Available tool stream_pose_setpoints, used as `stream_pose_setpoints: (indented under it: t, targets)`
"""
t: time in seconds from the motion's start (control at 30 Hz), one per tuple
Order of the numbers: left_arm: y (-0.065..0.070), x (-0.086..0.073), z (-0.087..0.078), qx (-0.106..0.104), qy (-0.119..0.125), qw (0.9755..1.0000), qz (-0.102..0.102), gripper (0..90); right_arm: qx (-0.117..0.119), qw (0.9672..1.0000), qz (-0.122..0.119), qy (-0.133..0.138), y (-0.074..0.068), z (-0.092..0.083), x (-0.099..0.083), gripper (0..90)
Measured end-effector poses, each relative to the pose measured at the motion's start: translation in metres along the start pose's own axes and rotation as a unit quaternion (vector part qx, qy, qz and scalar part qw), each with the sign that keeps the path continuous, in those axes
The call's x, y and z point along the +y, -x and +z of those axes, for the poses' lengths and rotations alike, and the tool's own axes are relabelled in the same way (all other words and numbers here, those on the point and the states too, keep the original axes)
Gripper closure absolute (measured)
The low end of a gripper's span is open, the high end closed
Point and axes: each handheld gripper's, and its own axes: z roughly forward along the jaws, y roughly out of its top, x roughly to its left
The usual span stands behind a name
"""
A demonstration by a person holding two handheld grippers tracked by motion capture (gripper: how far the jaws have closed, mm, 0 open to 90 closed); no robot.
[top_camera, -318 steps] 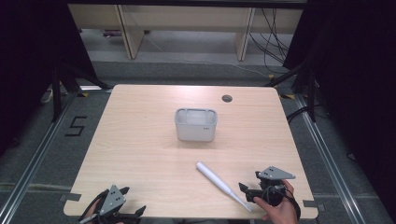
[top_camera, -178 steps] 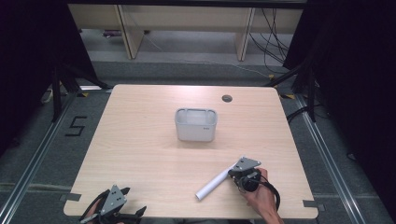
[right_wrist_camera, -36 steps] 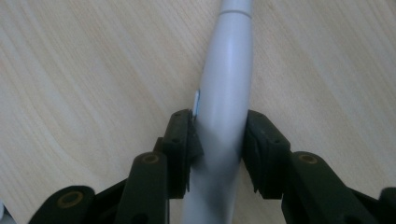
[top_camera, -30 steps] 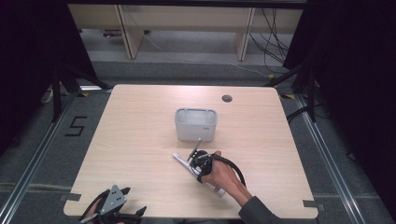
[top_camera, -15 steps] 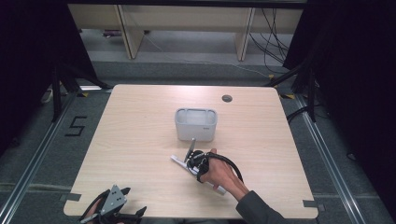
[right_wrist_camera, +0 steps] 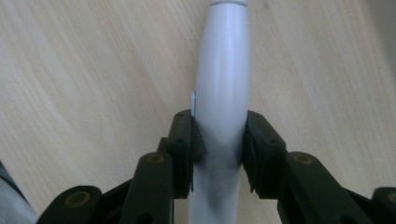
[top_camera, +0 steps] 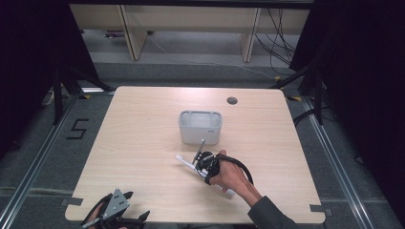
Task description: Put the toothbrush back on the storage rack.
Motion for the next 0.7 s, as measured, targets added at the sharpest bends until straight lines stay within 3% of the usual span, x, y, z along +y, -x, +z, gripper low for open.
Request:
stream_pose_setpoints:
  t: [0.17, 0.2, 0.23, 0.3, 0.33, 0.4, 0.43, 0.53, 0.57, 0.63, 0.67, 0.7]
  targets:
    - [0.000, 0.000, 0.000, 0.000, -0.001, 1.0000, 0.000, 14.7, 0.004, 0.9997, 0.000, 0.023, 0.002, -0.012, -0.004, 66.5]
    - [0.000, 0.000, 0.000, 0.000, -0.001, 1.0000, 0.000, 14.7, 0.003, 0.9990, 0.004, 0.044, 0.003, -0.019, -0.006, 66.5]
    - [0.000, 0.000, 0.000, 0.000, -0.001, 1.0000, 0.000, 14.8, 0.003, 0.9990, 0.004, 0.044, 0.003, -0.019, -0.006, 66.5]
    - [-0.001, 0.000, 0.000, 0.004, -0.003, 1.0000, 0.002, 14.7, 0.004, 0.9975, 0.006, 0.070, 0.006, -0.027, -0.009, 66.5]
    - [0.001, 0.000, 0.001, 0.001, 0.003, 1.0000, -0.005, 14.8, 0.003, 0.9949, 0.017, 0.099, 0.008, -0.034, -0.013, 66.5]
    - [0.001, 0.000, 0.001, 0.000, 0.004, 1.0000, -0.007, 14.7, 0.006, 0.9939, 0.015, 0.109, 0.010, -0.037, -0.014, 66.5]
    - [-0.001, 0.000, 0.000, 0.003, -0.003, 1.0000, 0.002, 14.7, 0.005, 0.9923, 0.017, 0.123, 0.011, -0.040, -0.016, 66.5]
    - [-0.001, 0.000, 0.000, 0.003, -0.003, 1.0000, -0.001, 14.8, 0.009, 0.9848, 0.028, 0.171, 0.016, -0.048, -0.021, 66.5]
    - [-0.001, 0.000, 0.000, 0.003, -0.003, 1.0000, -0.001, 14.8, 0.009, 0.9848, 0.028, 0.171, 0.016, -0.048, -0.021, 66.5]
    - [0.000, -0.001, 0.001, 0.000, 0.007, 0.9999, -0.009, 14.8, 0.008, 0.9786, 0.033, 0.203, 0.018, -0.053, -0.023, 66.5]
    - [0.000, -0.001, 0.001, 0.000, 0.007, 0.9999, -0.008, 14.8, 0.008, 0.9735, 0.047, 0.224, 0.018, -0.056, -0.024, 66.5]
    - [0.000, -0.001, 0.001, 0.000, 0.007, 0.9999, -0.008, 14.8, 0.008, 0.9735, 0.047, 0.224, 0.018, -0.056, -0.024, 66.5]
